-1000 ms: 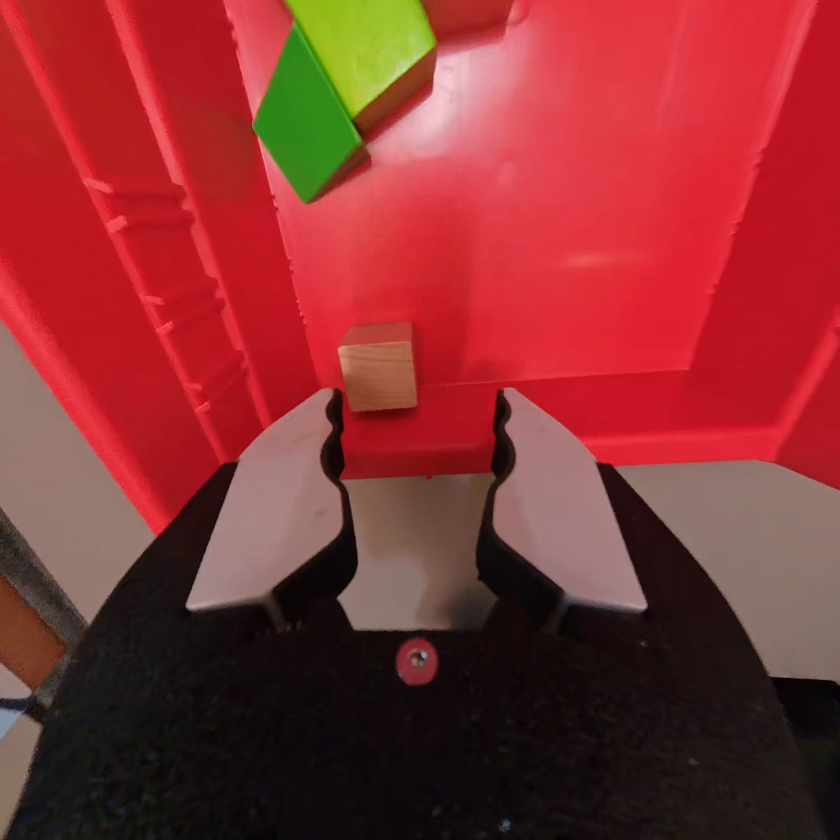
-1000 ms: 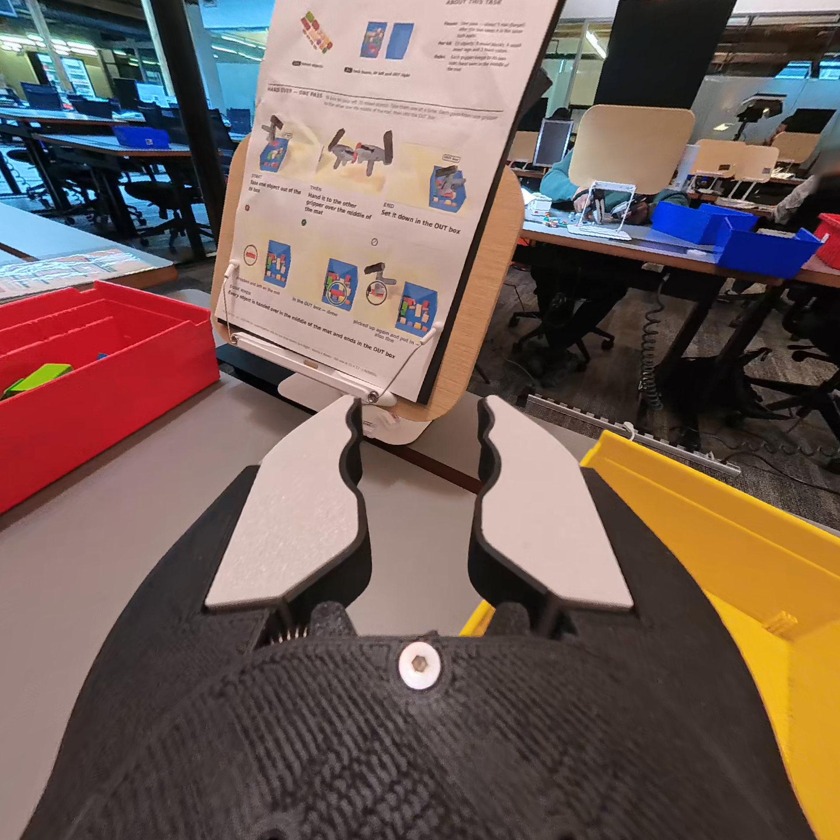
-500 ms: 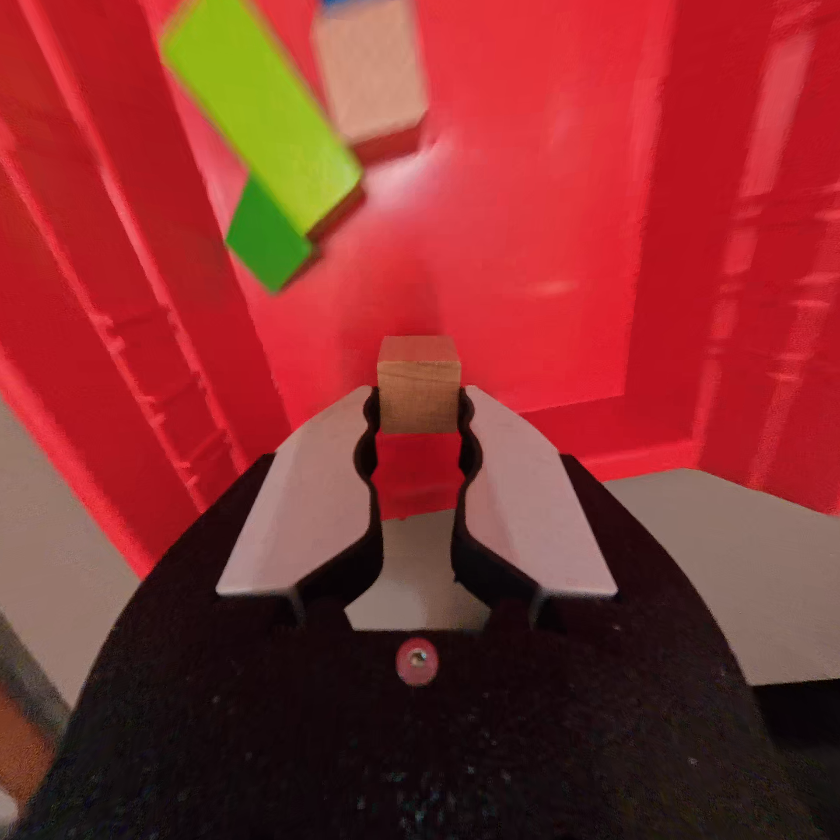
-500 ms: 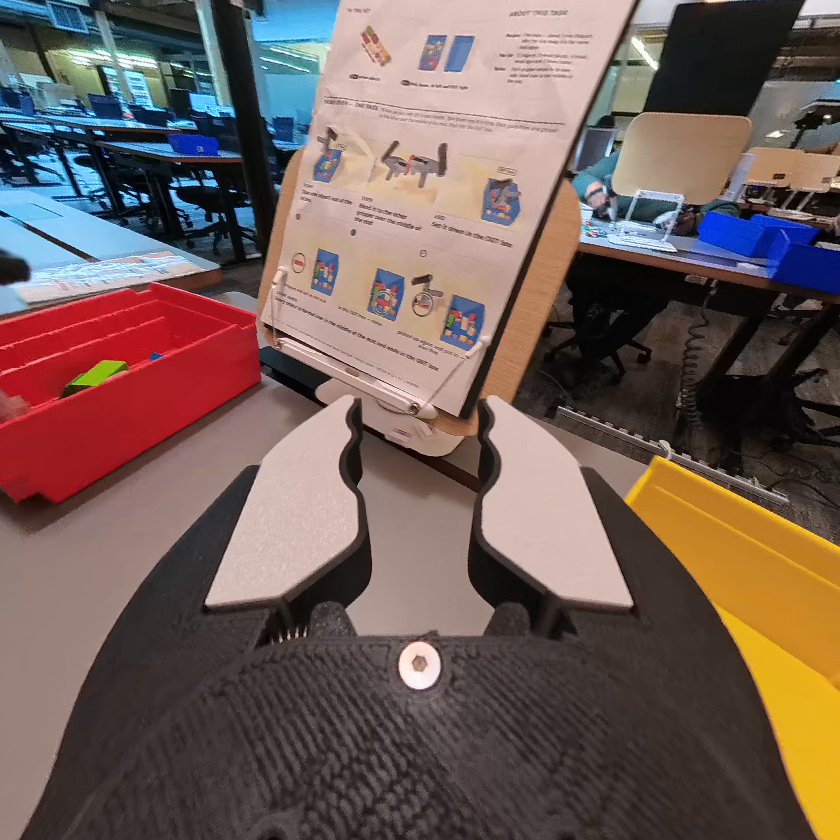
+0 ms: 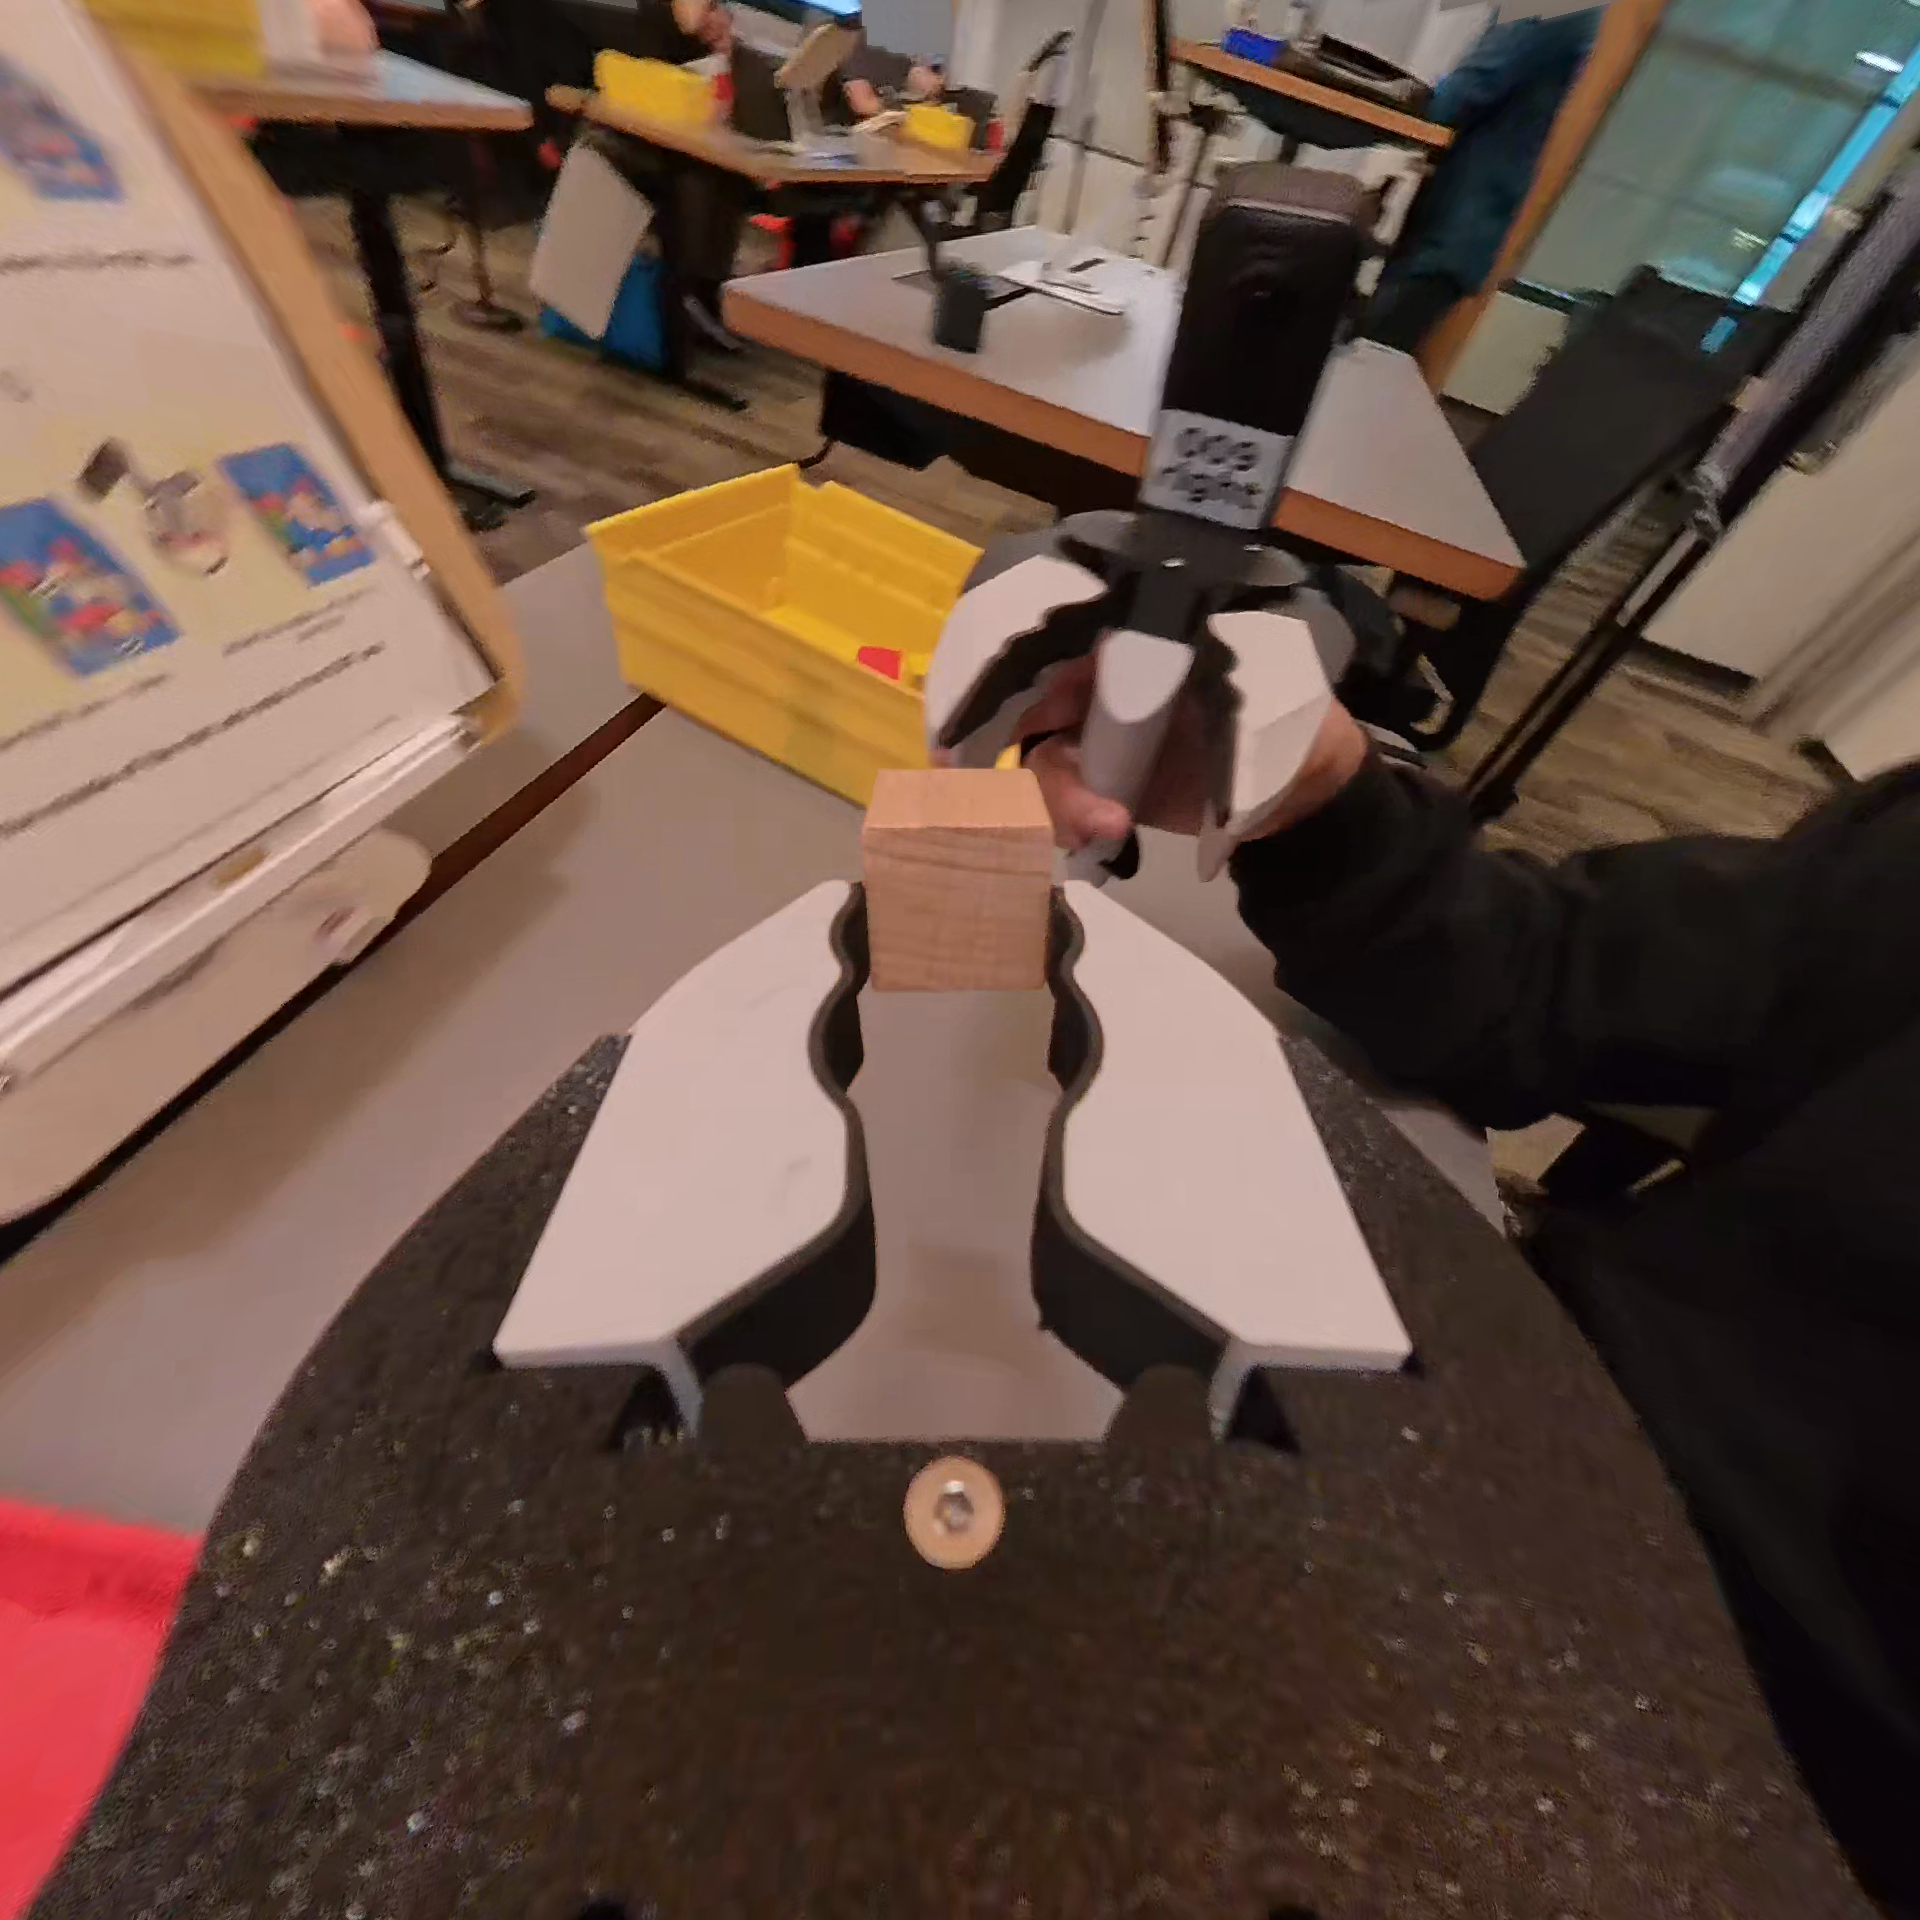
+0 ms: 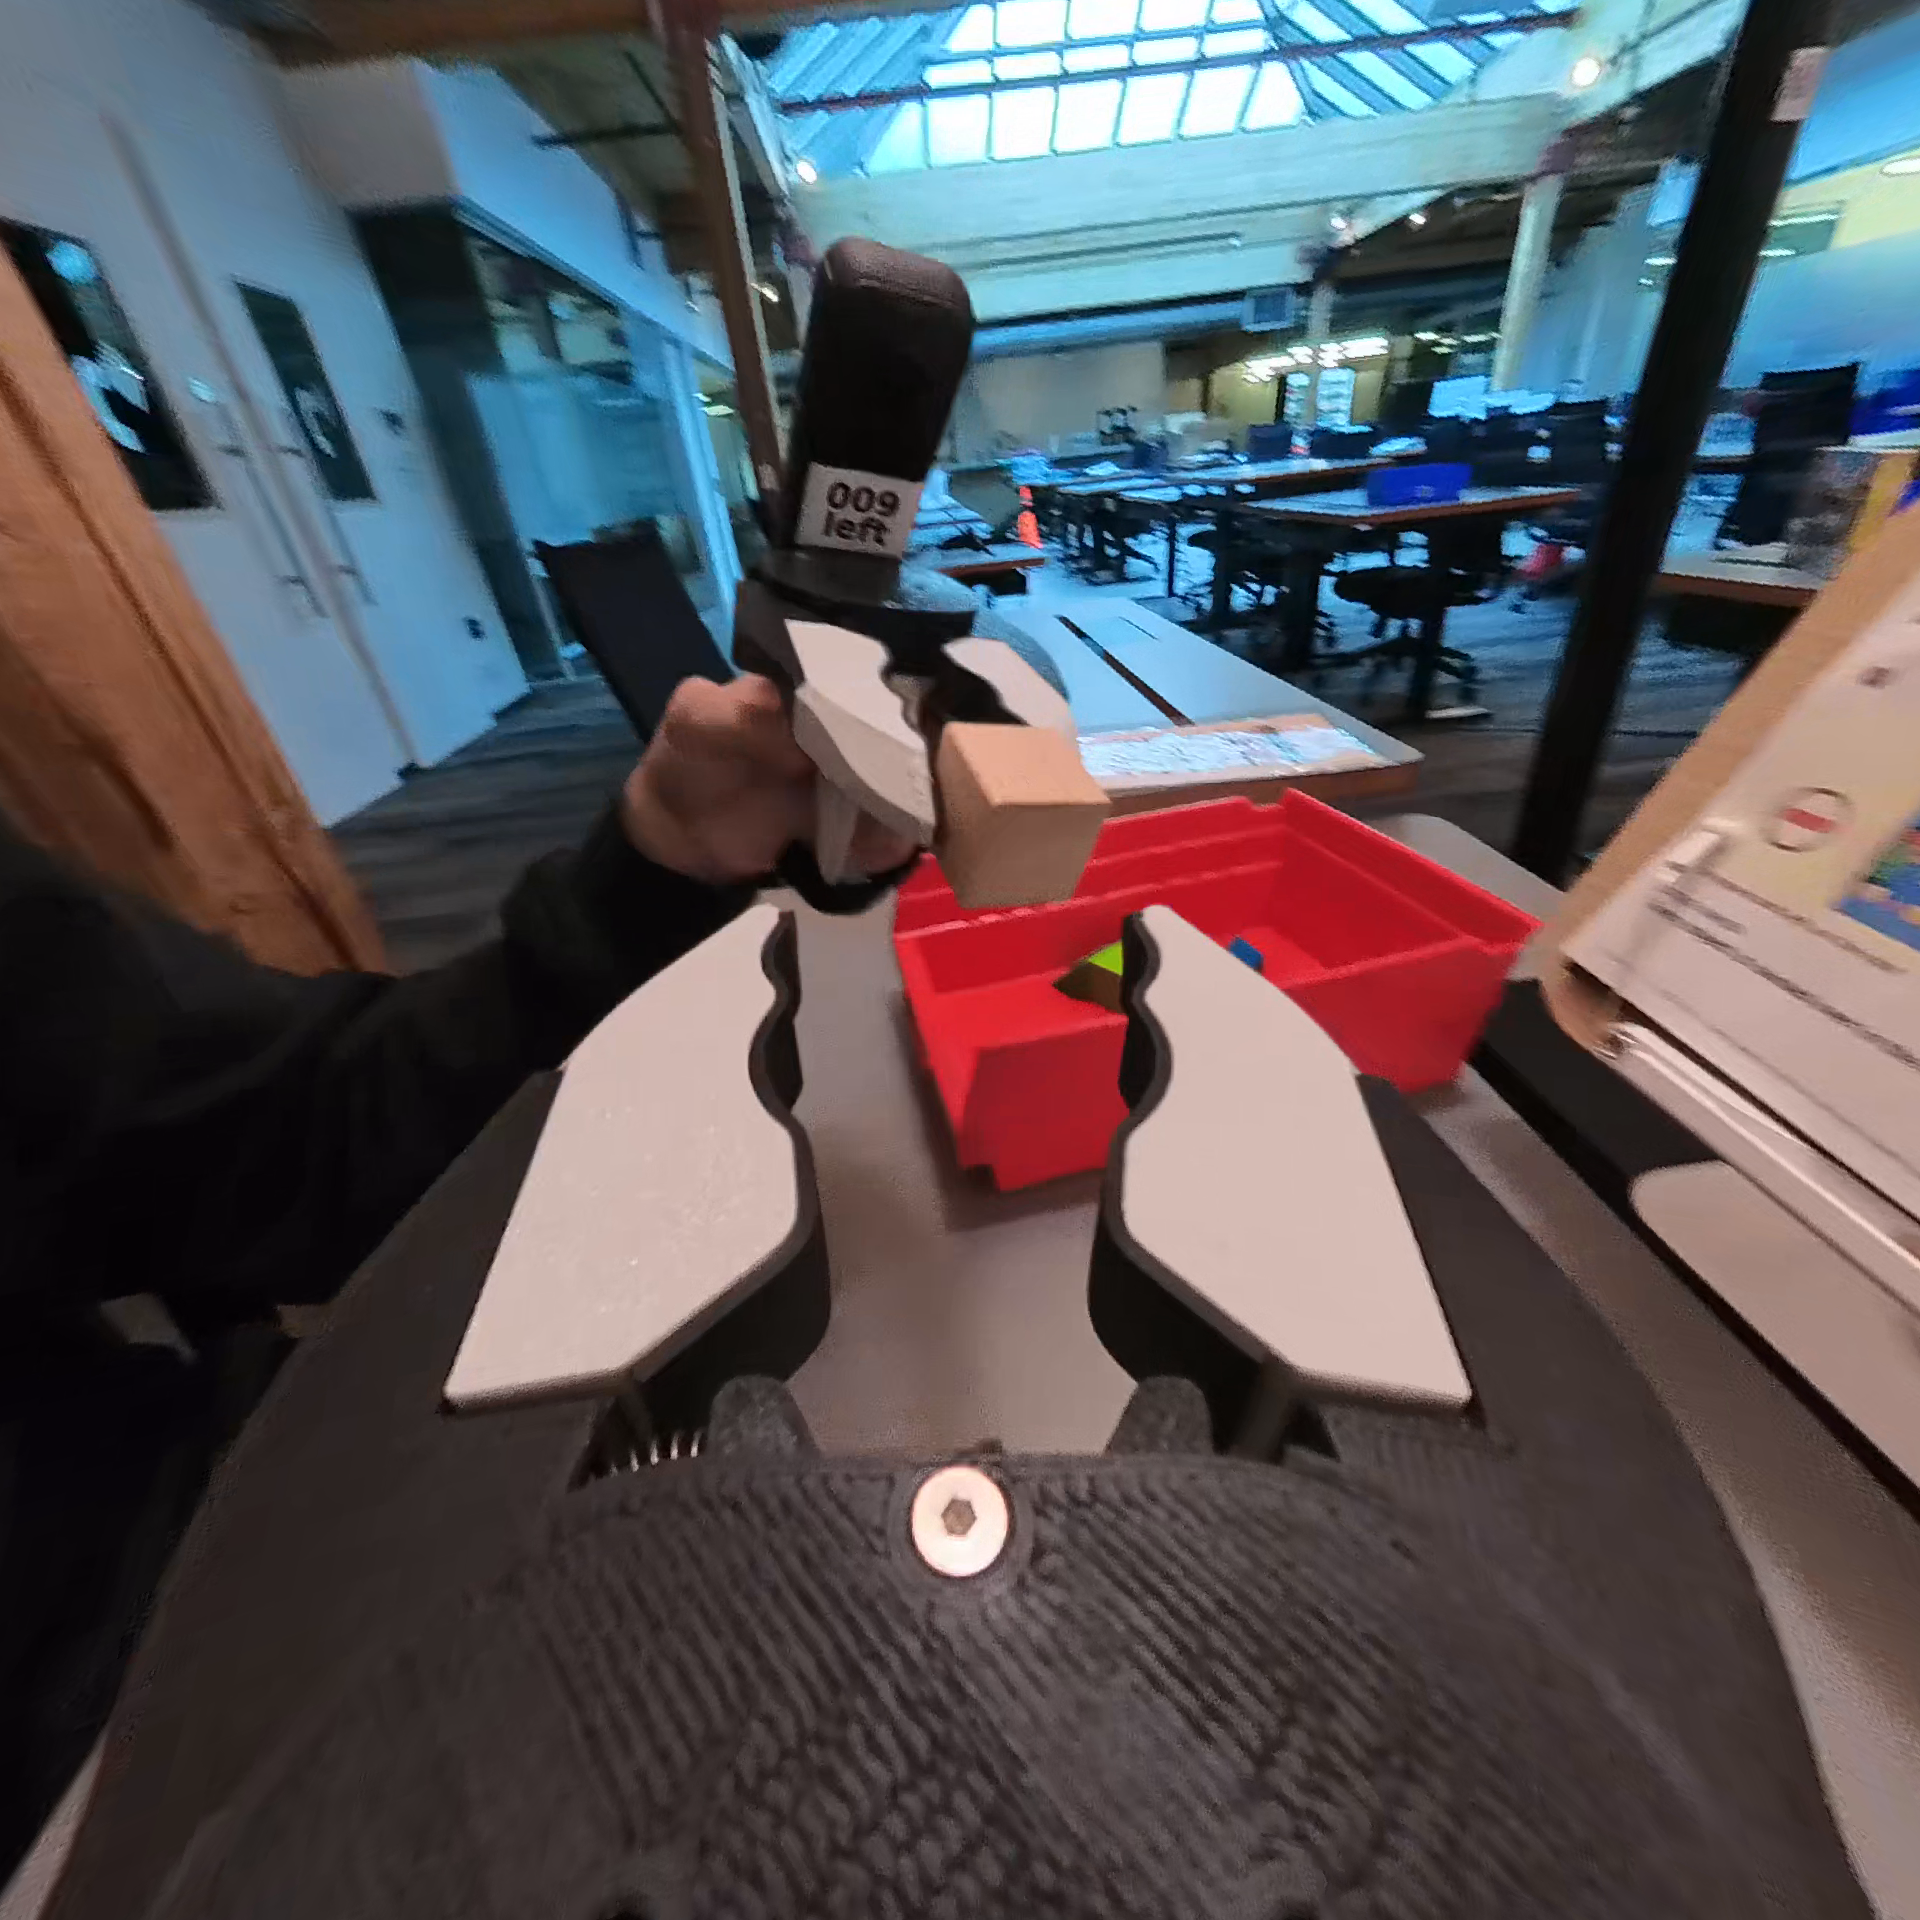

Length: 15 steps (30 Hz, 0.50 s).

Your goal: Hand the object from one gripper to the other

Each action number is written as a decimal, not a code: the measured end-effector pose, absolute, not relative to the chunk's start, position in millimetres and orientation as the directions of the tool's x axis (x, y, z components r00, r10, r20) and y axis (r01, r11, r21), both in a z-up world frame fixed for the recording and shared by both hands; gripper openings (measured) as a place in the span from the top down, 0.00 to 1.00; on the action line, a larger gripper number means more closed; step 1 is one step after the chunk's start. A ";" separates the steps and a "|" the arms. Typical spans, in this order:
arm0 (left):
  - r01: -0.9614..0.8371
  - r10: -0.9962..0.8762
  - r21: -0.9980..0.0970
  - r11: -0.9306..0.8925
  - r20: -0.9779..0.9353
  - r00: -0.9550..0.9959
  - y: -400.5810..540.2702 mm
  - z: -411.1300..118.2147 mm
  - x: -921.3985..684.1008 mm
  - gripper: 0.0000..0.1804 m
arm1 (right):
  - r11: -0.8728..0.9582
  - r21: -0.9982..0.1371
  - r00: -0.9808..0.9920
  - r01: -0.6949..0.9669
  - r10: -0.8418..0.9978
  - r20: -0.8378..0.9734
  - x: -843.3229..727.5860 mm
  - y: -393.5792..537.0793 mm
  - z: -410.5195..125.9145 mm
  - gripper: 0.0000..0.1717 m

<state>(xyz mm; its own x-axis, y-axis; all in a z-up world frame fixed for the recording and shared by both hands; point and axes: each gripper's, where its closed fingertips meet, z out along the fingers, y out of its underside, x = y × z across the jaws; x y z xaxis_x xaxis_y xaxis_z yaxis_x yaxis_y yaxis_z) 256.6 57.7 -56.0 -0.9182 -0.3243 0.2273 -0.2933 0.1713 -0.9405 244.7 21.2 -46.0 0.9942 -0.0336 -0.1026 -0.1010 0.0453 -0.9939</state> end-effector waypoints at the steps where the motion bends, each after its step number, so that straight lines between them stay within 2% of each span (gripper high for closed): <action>1: -0.259 -0.287 -0.949 0.178 0.202 -0.936 50.6 -53.3 250.7 0.82 | 0.066 -0.991 0.993 -0.117 -0.007 -0.118 240.5 24.2 -43.4 0.65; 7: -0.134 -0.138 -0.976 0.169 0.111 -0.984 23.0 -43.2 227.1 0.82 | 0.150 -0.976 0.987 -0.156 0.050 -0.150 234.9 27.7 -34.3 0.68; 9: -0.123 -0.134 -0.974 0.190 0.098 -0.986 17.7 -46.3 225.8 0.82 | 0.171 -0.975 0.989 -0.142 0.057 -0.135 233.2 25.2 -30.0 0.72; 11: -0.117 -0.152 -0.973 0.201 0.087 -0.984 13.8 -48.4 228.2 0.82 | 0.170 -0.978 0.992 -0.118 0.071 -0.107 230.3 23.5 -29.6 0.80; 15: -0.128 -0.175 -0.974 0.188 0.095 -0.980 10.8 -49.1 232.9 0.83 | 0.137 -0.983 0.992 -0.123 0.058 -0.116 232.5 20.2 -32.1 0.81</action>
